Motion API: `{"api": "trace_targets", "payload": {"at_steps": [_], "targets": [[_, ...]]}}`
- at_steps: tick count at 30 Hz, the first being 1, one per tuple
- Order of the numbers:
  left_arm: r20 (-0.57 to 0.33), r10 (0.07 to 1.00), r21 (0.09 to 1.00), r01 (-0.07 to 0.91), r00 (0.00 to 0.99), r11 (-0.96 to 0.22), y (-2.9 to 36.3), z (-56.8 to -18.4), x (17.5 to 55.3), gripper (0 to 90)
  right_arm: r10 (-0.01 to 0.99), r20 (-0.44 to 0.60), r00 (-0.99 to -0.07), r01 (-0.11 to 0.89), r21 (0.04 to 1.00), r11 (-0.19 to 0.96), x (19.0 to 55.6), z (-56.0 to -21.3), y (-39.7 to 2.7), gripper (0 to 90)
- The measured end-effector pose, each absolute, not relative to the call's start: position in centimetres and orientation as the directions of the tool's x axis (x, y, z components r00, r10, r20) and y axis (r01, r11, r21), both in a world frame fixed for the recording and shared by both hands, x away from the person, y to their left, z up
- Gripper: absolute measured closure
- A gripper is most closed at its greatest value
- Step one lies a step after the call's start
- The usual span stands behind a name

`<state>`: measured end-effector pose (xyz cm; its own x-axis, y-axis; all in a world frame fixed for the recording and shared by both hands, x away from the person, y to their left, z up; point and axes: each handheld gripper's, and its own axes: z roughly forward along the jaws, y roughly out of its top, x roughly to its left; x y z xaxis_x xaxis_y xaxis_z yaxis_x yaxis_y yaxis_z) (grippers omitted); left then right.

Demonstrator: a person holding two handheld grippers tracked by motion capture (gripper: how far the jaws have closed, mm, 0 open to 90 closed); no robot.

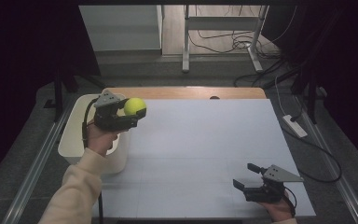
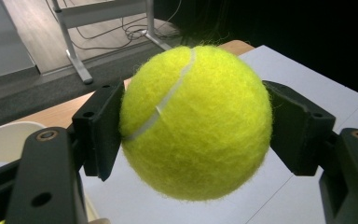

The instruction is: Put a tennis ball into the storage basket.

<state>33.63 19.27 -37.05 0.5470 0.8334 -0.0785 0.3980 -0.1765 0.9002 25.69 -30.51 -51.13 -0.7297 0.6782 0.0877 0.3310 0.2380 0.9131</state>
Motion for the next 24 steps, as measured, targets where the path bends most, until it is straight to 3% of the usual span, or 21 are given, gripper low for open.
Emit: {"api": "trace_targets", "payload": {"at_steps": [24], "targets": [[-0.080, 0.885, 0.880, 0.449, 0.459, -0.154, 22.9, -38.3, 33.7, 27.2, 0.681, 0.087, -0.727, 0.334, 0.911, 0.241, 25.7, -51.2, -30.6, 11.0]]}}
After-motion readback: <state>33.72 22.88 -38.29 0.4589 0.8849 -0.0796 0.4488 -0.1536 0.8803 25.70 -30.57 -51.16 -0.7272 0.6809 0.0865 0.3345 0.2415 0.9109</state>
